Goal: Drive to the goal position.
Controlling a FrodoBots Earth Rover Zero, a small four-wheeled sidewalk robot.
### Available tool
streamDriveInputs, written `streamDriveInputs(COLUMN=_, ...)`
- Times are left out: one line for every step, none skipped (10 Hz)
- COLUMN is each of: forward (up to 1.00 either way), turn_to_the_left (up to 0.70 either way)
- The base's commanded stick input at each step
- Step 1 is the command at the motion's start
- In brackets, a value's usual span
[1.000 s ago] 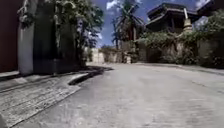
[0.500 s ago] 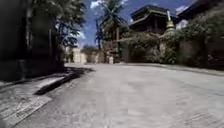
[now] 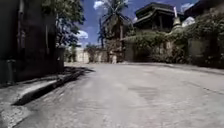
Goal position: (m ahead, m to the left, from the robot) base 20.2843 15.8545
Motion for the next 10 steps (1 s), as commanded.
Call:
streamDriveInputs(forward=1.00, turn_to_the_left=0.00)
streamDriveInputs(forward=1.00, turn_to_the_left=0.07)
streamDriveInputs(forward=1.00, turn_to_the_left=-0.40)
streamDriveInputs(forward=1.00, turn_to_the_left=-0.40)
streamDriveInputs(forward=1.00, turn_to_the_left=-0.40)
streamDriveInputs(forward=1.00, turn_to_the_left=-0.40)
streamDriveInputs(forward=1.00, turn_to_the_left=-0.40)
streamDriveInputs(forward=1.00, turn_to_the_left=-0.40)
streamDriveInputs(forward=1.00, turn_to_the_left=-0.38)
streamDriveInputs(forward=1.00, turn_to_the_left=-0.09)
